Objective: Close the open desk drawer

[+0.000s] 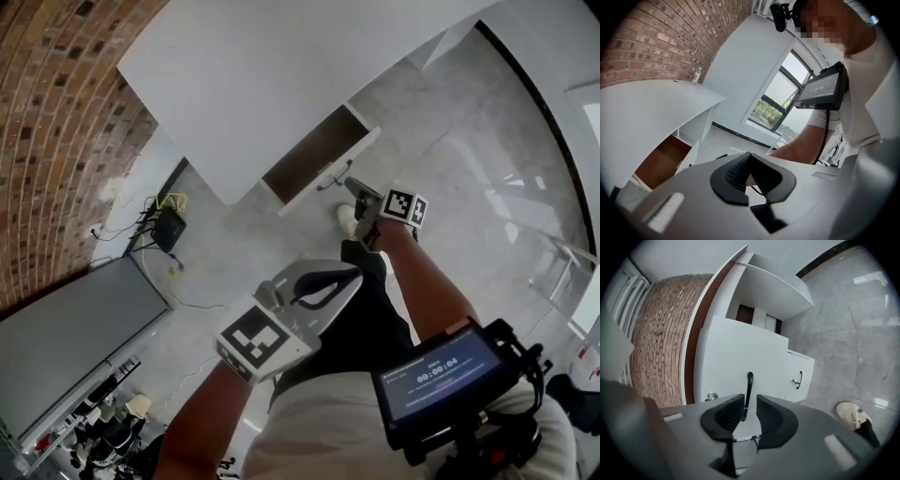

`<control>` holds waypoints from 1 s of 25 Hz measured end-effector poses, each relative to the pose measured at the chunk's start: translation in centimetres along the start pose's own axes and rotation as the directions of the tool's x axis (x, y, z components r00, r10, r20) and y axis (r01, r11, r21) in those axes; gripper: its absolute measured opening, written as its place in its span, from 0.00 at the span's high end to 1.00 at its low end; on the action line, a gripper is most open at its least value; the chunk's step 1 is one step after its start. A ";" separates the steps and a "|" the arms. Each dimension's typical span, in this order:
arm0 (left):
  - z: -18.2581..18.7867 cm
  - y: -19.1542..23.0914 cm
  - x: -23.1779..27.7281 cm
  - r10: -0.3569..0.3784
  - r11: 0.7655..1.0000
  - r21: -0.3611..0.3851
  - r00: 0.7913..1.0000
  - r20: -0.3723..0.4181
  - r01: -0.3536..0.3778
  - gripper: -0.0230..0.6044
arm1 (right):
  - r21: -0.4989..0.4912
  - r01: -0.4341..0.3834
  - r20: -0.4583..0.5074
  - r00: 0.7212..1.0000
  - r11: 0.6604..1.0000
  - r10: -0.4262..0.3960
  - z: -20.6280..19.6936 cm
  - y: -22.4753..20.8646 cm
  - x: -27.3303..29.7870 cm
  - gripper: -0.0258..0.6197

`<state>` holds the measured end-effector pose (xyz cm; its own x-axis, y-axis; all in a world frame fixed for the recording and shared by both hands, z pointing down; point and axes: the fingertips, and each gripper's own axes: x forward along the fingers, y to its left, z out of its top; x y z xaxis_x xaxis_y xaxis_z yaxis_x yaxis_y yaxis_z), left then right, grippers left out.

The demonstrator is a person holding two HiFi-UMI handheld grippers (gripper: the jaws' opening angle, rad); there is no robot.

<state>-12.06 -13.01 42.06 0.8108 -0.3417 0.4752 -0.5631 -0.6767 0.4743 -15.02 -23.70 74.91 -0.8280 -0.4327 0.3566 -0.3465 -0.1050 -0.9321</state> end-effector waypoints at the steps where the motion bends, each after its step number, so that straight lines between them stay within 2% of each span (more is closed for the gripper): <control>1: -0.1 -0.1 0.4 -0.002 1.000 0.001 1.000 0.000 0.002 0.96 | 0.006 -0.013 0.005 1.000 1.000 0.013 0.0 -0.1 0.0 0.83; 5: -0.5 -0.1 1.2 -0.010 1.000 -0.006 1.000 -0.001 0.010 0.96 | 0.039 -0.065 0.013 0.998 0.997 0.064 -0.2 0.0 0.1 0.83; 9: -0.6 1.7 2.1 -0.016 1.000 -0.019 1.000 -0.008 0.016 0.96 | 0.079 -0.123 0.023 0.992 0.989 0.122 0.2 -0.4 1.2 0.83; 15: -0.3 2.6 2.7 -0.014 0.999 -0.036 1.000 0.003 0.015 0.96 | 0.104 -0.165 0.024 0.986 0.981 0.163 0.3 0.3 1.7 0.85; 20: -0.2 2.4 3.4 -0.018 0.999 -0.036 1.000 0.002 0.018 0.96 | 0.079 -0.157 0.004 0.988 0.984 0.157 0.3 0.7 2.5 0.84; 23: -0.1 2.6 3.4 -0.021 0.999 -0.041 1.000 0.005 0.022 0.96 | 0.079 -0.113 -0.001 0.993 0.990 0.114 0.4 0.2 3.1 0.91; 25: -0.1 2.9 3.3 -0.022 0.999 -0.050 1.000 0.004 0.022 0.96 | 0.113 -0.117 0.018 0.993 0.987 0.116 0.3 0.2 3.5 0.92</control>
<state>-11.07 -16.02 45.05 0.8234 -0.3296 0.4619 -0.5526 -0.6507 0.5208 -17.84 -25.51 75.95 -0.8547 -0.4577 0.2449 -0.1949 -0.1543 -0.9686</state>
